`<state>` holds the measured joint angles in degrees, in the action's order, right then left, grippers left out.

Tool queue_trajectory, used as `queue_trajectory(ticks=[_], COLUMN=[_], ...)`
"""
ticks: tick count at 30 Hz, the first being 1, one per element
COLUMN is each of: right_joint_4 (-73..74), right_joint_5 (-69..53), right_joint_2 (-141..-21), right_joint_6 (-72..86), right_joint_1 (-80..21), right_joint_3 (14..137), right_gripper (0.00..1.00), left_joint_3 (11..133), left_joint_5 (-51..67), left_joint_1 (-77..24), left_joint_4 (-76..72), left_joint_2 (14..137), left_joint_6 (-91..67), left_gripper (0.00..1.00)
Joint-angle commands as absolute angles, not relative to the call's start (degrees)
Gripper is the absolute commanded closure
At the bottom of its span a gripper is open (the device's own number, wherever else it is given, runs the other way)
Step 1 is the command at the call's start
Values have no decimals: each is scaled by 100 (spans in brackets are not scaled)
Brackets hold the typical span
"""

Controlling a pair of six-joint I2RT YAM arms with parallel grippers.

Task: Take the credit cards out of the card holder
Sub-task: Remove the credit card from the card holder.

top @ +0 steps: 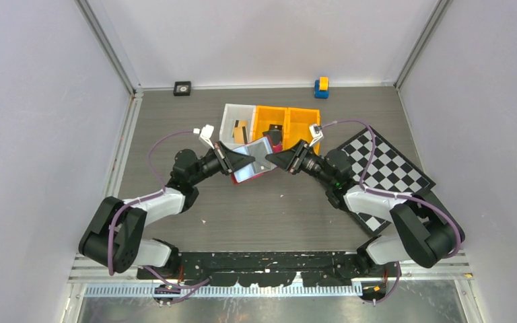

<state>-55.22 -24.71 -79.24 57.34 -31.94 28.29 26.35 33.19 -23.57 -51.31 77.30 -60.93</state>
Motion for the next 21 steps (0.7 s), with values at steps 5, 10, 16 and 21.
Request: queue_trajectory(ticks=[5,10,16,21], right_joint_4=[-5731,-5971,-6356,-6595], right_joint_5=[-2439,-2425,-2602,-2662], right_joint_2=[-7336,-7400,-7587,-7608], right_joint_6=[5601,5907,6141,6329], right_joint_1=[-3266,-3086,-2994,-2891], right_joint_3=[2848,2735,2730,2682], right_gripper=[67,72,73,66], left_joint_3=[2826,2825,2822,2839], left_joint_5=[3456,3466,3468,3476], left_joint_1=[-2356,-2356,-2347,-2347], left_joint_4=[-5276,-5256,-5223,-5208], left_joint_2=[7576,7515,7490,7490], left_joint_6=[-5996,-5977,-5984,-5985], left_gripper=[100,100,100,100])
